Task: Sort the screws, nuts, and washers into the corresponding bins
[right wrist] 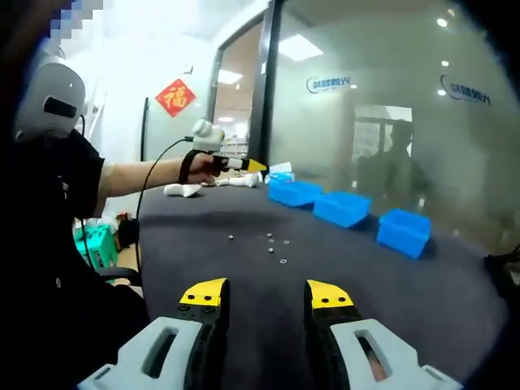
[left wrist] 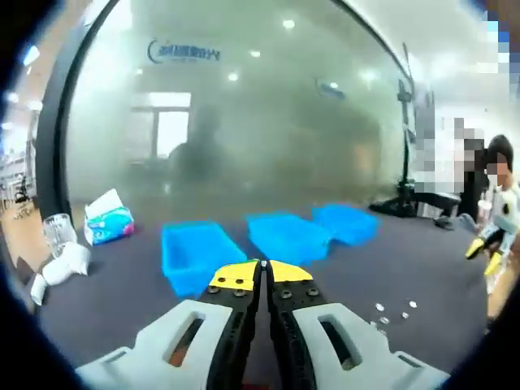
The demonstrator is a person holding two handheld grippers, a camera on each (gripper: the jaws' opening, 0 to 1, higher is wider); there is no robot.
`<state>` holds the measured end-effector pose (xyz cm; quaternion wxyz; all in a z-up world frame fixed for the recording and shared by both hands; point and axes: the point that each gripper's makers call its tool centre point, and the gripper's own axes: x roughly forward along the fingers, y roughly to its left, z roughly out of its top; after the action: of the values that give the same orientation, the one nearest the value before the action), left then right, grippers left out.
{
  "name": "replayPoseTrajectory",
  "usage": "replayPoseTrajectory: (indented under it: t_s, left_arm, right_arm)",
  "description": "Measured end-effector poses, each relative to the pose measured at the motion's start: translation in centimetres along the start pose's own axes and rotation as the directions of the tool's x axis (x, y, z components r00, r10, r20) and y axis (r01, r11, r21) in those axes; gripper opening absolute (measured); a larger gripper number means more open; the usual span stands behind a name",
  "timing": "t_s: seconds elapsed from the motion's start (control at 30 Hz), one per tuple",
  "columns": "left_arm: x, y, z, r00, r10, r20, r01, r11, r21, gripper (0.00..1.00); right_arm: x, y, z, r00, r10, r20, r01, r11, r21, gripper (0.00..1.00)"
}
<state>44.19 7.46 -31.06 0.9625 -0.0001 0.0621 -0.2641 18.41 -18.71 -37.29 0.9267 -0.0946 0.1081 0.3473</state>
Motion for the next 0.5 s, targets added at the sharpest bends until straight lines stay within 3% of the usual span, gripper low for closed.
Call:
replayPoseTrajectory:
  t_s: [0.2,0.43,0.5]
  left_arm:
    - [3.3,2.1,0.9,0.998,0.056,-0.011,-0.056,0.998,0.030,0.02]
    - [6.9,4.3,1.3,0.994,0.099,-0.042,-0.102,0.993,-0.054,0.02]
    - [7.9,5.2,1.1,0.990,0.131,-0.059,-0.131,0.991,-0.002,0.02]
  right_arm:
    - [-0.3,-0.3,-0.1,1.000,-0.016,0.002,0.016,1.000,0.009,0.33]
    - [-0.8,-0.7,0.0,0.999,-0.039,0.012,0.038,0.999,0.022,0.33]
    - [-0.9,-0.7,0.0,0.999,-0.042,0.012,0.042,0.999,0.023,0.33]
